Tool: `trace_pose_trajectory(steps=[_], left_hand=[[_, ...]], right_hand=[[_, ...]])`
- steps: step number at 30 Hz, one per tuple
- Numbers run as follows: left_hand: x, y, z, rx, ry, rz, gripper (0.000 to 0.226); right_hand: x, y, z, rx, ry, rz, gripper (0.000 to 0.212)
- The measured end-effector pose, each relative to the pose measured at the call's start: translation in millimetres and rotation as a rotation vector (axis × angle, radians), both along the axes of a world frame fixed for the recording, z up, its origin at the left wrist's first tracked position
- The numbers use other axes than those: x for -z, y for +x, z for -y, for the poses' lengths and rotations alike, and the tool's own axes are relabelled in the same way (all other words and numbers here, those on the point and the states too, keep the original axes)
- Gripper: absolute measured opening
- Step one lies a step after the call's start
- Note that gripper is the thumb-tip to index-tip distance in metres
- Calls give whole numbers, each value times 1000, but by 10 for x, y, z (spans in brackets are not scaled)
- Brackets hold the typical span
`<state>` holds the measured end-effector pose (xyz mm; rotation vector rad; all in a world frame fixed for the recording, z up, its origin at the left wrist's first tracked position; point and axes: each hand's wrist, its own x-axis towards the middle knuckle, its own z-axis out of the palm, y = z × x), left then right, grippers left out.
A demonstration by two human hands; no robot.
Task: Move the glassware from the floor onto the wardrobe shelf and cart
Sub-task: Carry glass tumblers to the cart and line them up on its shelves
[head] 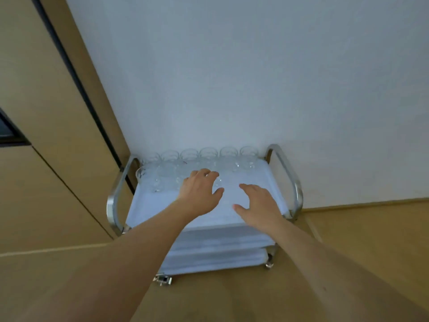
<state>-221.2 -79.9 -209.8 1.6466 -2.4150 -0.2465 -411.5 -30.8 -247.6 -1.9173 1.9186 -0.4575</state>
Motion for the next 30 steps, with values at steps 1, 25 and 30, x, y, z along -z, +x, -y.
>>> trace_pose_trajectory(steps=[1,25,30], left_hand=[[-147,-156,20,38,-21,7,55],[-937,-4063,864,954,-23,-119,59],[-653,-4719,673,1098,69,-109,61]], right_hand=[[-146,-134,-11,13,-12,-26,74],[-1193,-2932,-413,958,-42,-154,72],[-949,-3284,-772,1078,90,-167,73]])
